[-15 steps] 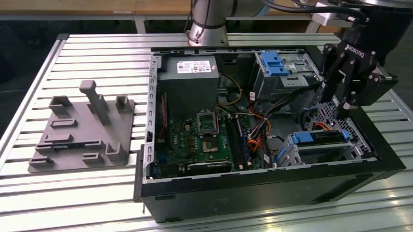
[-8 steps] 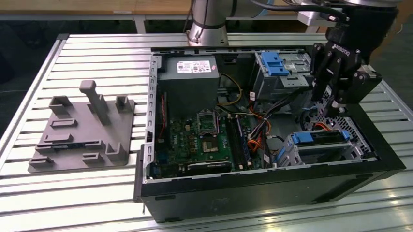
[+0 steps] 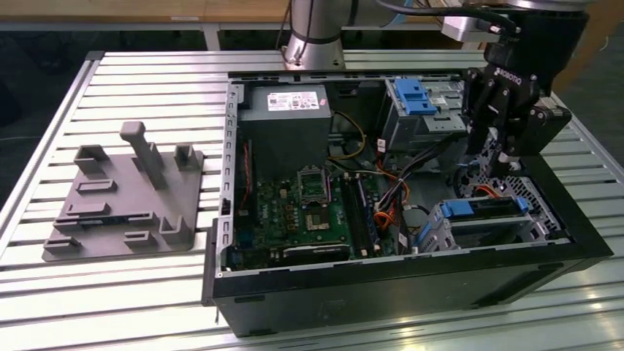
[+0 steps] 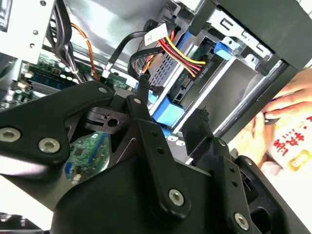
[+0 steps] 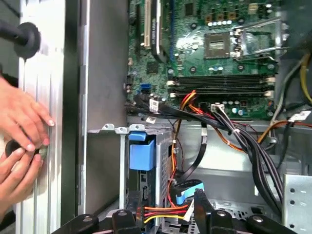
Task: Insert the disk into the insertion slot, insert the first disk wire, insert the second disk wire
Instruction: 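Insert the second disk wire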
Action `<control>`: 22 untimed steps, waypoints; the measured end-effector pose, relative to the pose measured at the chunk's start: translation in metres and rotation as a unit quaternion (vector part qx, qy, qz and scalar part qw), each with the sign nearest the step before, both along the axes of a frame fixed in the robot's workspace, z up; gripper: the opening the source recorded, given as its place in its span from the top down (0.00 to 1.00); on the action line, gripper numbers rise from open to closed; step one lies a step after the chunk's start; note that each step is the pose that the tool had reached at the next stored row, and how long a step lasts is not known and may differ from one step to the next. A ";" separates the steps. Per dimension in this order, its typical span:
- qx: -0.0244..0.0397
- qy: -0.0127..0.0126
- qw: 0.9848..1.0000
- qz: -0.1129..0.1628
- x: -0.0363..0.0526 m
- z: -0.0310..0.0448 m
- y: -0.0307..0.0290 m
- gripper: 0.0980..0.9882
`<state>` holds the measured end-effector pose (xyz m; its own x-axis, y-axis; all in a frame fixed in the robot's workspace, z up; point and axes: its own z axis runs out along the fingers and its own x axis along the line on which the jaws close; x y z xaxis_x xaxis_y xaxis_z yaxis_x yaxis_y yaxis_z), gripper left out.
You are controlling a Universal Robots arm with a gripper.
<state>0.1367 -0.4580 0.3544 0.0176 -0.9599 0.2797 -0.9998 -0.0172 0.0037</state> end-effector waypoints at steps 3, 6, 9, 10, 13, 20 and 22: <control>-0.006 0.000 1.000 0.012 -0.0009 -0.0018 0.0013 0.49; -0.022 0.000 1.000 0.013 -0.0018 -0.0037 0.0073 0.49; -0.038 0.000 0.999 0.013 -0.0022 -0.0055 0.0147 0.51; -0.042 0.000 0.999 0.013 -0.0023 -0.0063 0.0173 0.58; -0.049 0.000 0.999 0.014 -0.0023 -0.0096 0.0213 0.66; -0.051 -0.001 0.999 0.017 -0.0042 -0.0149 0.0223 0.66; -0.050 -0.002 0.999 0.018 -0.0049 -0.0162 0.0224 0.66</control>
<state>0.1318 -0.4356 0.3382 0.0510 -0.9256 0.3751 -0.9986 -0.0536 0.0037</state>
